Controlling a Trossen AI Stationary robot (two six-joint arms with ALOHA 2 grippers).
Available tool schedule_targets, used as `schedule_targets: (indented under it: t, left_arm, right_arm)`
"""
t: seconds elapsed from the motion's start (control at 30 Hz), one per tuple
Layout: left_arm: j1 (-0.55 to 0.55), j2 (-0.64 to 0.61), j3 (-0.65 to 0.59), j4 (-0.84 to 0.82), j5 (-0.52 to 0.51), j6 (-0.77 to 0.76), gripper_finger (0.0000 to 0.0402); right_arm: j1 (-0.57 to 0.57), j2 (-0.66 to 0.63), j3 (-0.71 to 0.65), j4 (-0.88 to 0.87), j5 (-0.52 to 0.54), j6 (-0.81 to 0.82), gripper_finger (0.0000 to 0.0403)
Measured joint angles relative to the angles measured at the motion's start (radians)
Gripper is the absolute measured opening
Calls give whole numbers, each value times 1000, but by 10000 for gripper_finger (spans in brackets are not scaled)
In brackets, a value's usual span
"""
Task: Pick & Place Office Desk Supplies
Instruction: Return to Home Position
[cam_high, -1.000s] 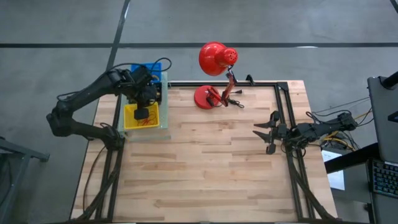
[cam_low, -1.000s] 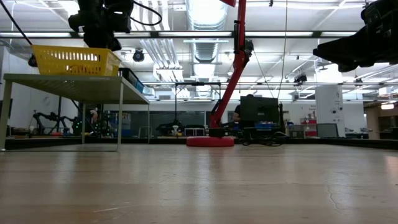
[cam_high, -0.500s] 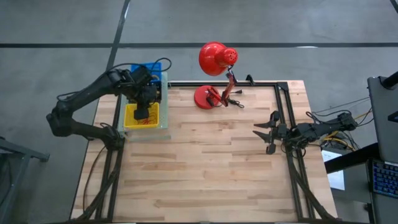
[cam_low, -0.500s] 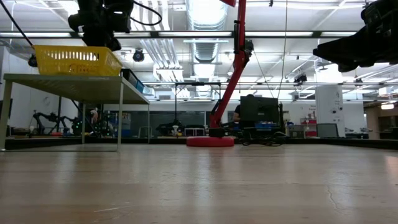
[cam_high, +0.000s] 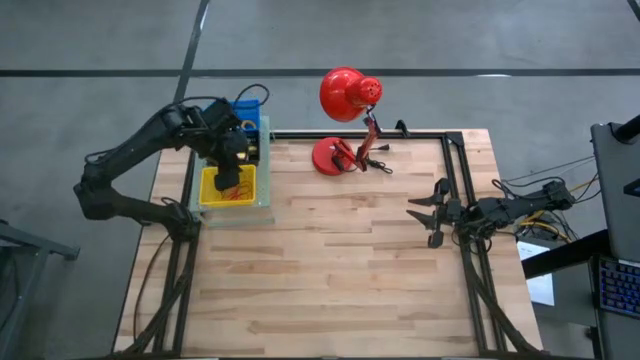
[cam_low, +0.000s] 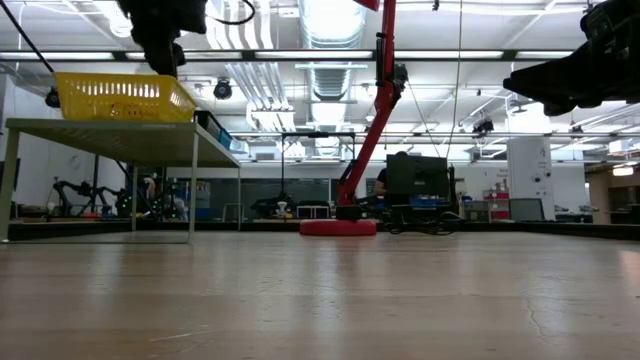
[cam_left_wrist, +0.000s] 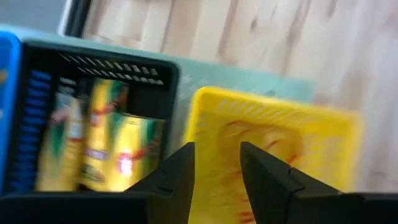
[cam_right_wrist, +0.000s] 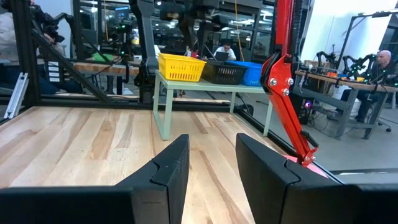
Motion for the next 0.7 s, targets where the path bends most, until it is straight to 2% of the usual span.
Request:
schedule_targets:
  t: [0.2,0.27,0.33,0.47,0.6,0.7]
  left_arm:
    - [-22,-3,62,0,233,-489,134]
    - [-56,-16,54,34,294,-517,133]
    - [-129,-29,38,121,314,-477,133]
    - [-317,-72,-19,372,259,-465,133]
    - [-537,-122,-118,700,111,-469,133]
    - [-705,-140,-197,859,-37,-461,133]
  right_arm:
    - [0,0,0,0,0,0,128]
    - [0,0,0,0,0,0,128]
    - [0,0,0,0,0,0,128]
    - [0,0,0,0,0,0,127]
    - [0,0,0,0,0,0,127]
    - [0,0,0,0,0,0,127]
